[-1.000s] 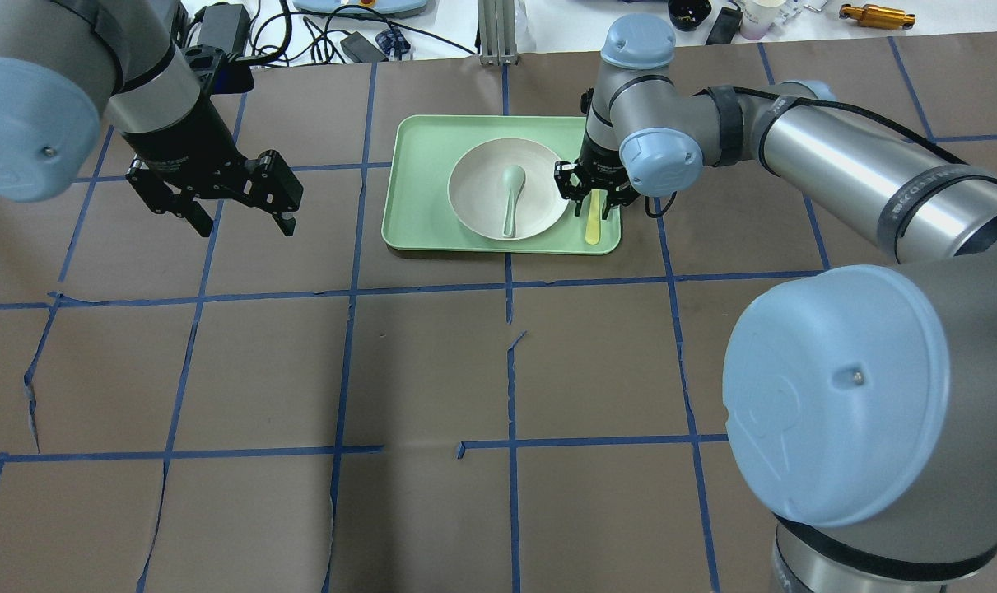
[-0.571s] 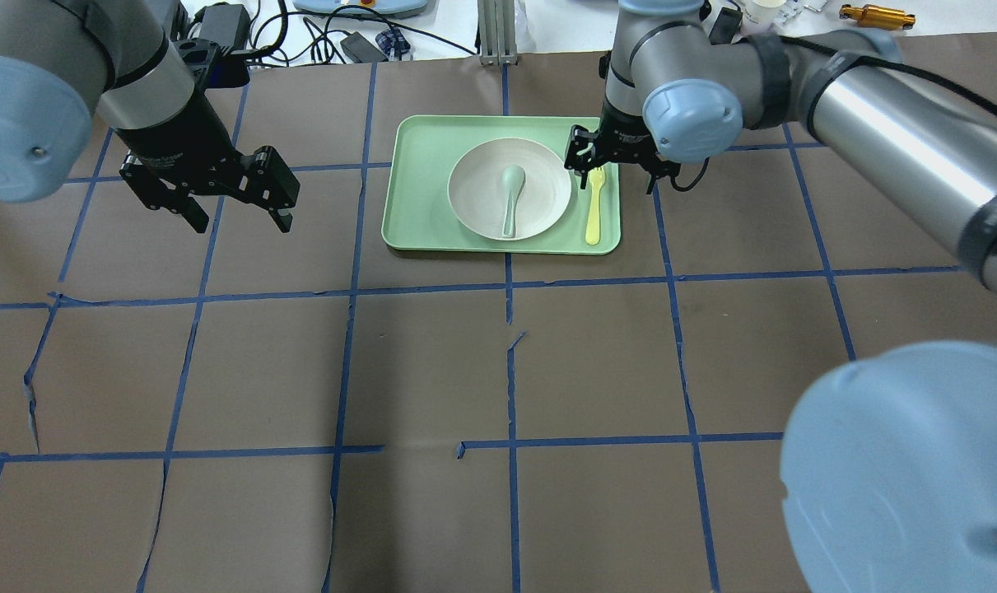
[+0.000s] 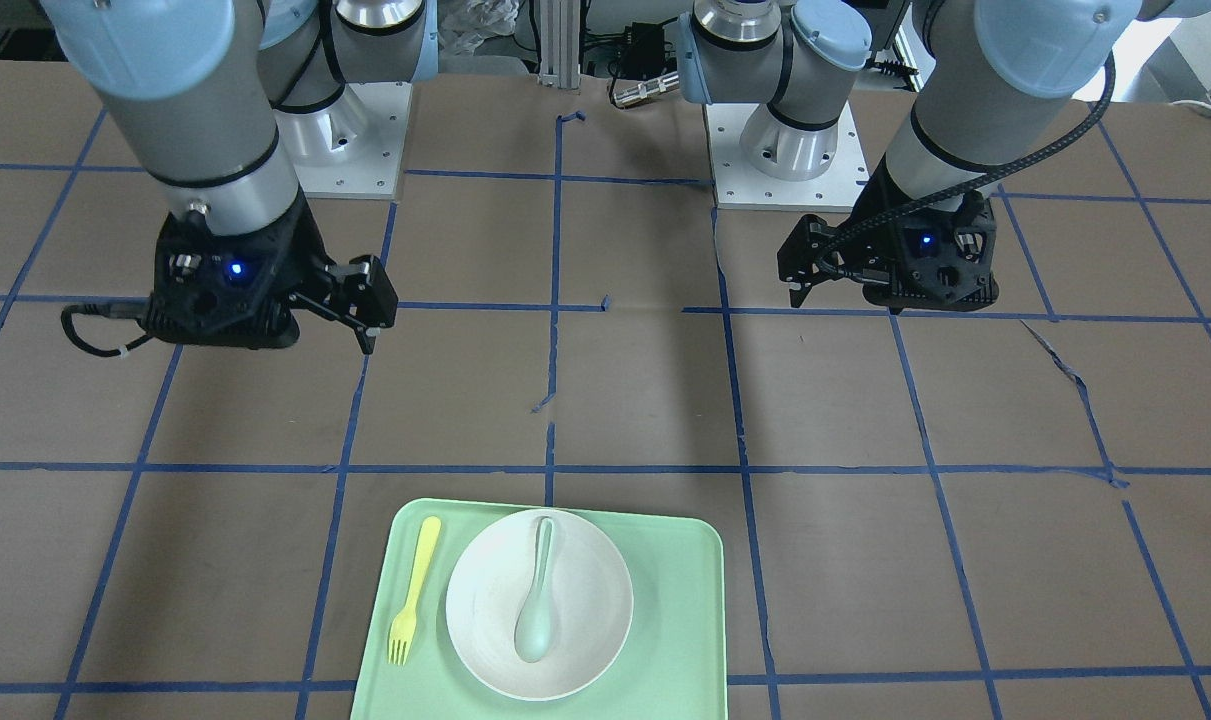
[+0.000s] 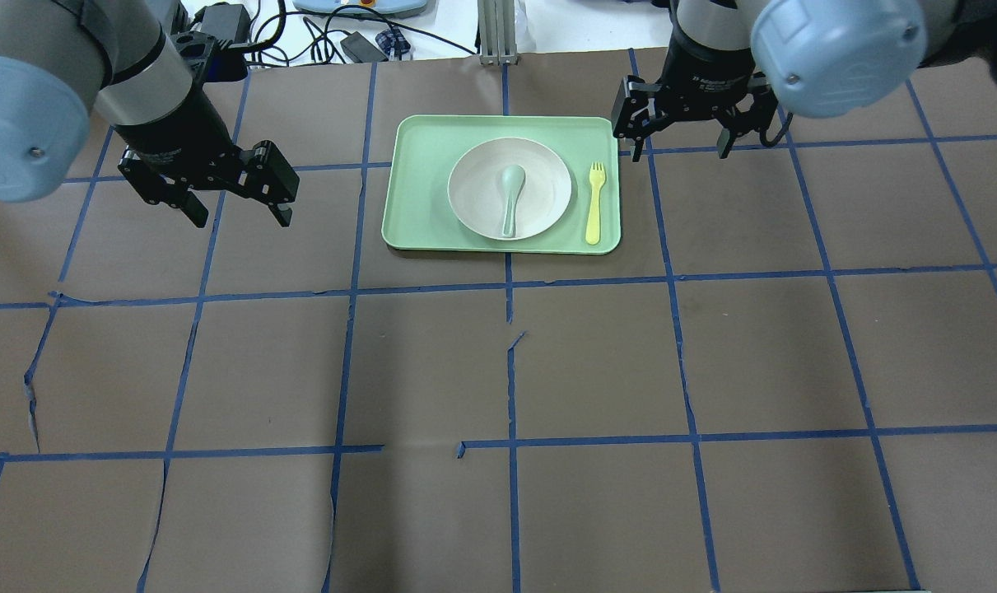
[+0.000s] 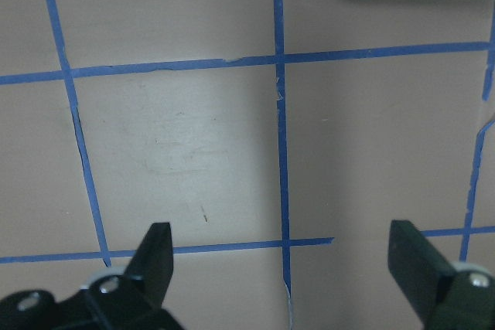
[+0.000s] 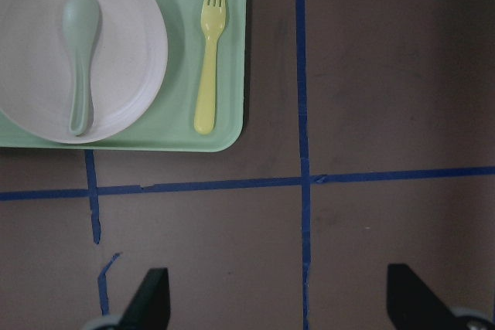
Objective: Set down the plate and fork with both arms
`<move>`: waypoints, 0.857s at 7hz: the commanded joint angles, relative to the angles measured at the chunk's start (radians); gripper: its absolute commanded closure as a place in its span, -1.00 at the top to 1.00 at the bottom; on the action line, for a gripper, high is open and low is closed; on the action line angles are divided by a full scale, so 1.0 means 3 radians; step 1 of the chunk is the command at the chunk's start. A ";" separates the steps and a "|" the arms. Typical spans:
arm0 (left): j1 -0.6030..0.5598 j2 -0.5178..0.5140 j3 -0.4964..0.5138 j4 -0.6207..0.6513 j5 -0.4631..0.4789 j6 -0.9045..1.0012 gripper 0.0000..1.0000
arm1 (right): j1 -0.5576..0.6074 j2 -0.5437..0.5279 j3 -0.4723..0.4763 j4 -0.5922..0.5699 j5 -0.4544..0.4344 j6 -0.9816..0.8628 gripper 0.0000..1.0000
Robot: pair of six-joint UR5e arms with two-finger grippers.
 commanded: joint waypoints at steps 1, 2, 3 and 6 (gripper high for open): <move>0.0000 0.0017 0.0002 0.0001 -0.0003 0.0003 1.00 | 0.0004 -0.0198 0.0012 0.0097 -0.0009 -0.0056 1.00; 0.0000 0.0017 0.0002 0.0001 -0.0003 -0.0002 1.00 | -0.0001 -0.0203 0.0038 0.0103 -0.0034 -0.0066 1.00; 0.0000 0.0022 -0.0003 0.0001 -0.0008 -0.0002 1.00 | -0.0011 -0.0209 0.0038 0.0103 -0.0126 -0.0072 1.00; 0.0000 0.0022 -0.0018 -0.0004 0.0002 0.0008 1.00 | -0.0011 -0.0204 0.0038 0.0077 -0.0142 -0.0118 1.00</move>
